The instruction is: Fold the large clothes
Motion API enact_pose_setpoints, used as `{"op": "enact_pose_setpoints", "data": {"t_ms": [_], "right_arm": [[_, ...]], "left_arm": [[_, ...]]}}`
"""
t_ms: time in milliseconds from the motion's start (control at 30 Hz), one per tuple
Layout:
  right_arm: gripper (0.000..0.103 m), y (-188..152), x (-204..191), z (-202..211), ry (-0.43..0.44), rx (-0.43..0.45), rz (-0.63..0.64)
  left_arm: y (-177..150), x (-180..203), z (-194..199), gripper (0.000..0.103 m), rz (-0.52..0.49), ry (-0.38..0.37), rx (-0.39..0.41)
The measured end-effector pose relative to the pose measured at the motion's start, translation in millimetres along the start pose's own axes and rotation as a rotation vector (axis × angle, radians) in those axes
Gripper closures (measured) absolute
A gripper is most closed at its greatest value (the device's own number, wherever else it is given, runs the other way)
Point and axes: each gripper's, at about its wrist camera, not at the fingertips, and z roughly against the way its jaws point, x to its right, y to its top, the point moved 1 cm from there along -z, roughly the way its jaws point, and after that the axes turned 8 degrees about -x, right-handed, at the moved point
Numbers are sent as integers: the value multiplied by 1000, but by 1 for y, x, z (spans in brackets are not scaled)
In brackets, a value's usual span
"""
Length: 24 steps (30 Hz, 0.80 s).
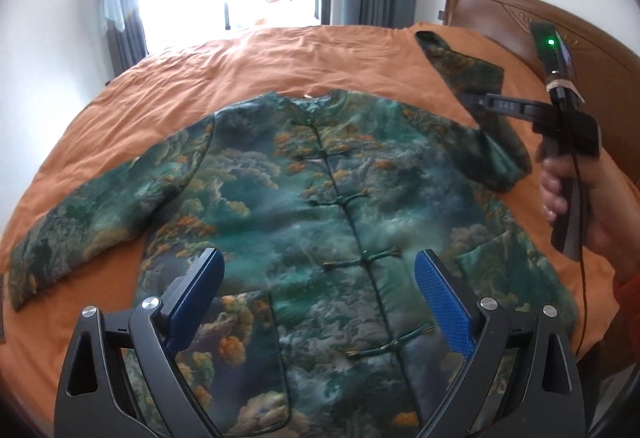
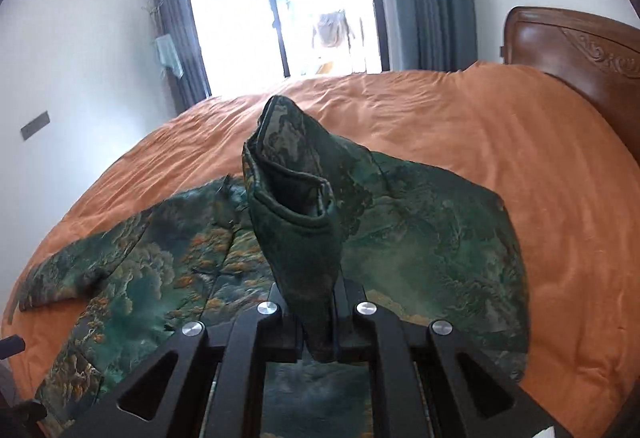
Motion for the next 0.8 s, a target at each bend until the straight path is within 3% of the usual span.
{"op": "enact_pose_setpoints", "data": {"t_ms": [133,267,333,367,433,567,700,800], "right_arm": [[94,-20,-53,-61,15,-142,91],[92,-53,-75,-91,21,-229,123],[80,-64,-78,-98,53,-260,116],[60,-68,-77,-97,101,-270,107],[42,-72,-75,-83,216,-271,86],[41,-88,-61,-32,316,-203,64],[41,-110,-36,17,291,-163,62],[41,-125,-20,42,275,-143,52]], "left_arm": [[-11,-31,-2,7,48,39,-20],[-14,-50,-6,7,64,58,-31],[-11,-53,-15,7,58,44,-49],[-8,-54,-20,7,57,31,-59],[-1,-55,-33,7,62,-4,-84],[20,-50,-66,7,97,-115,-132],[55,-27,-119,7,111,-259,-214],[77,-3,-164,10,102,-271,-278]]}}
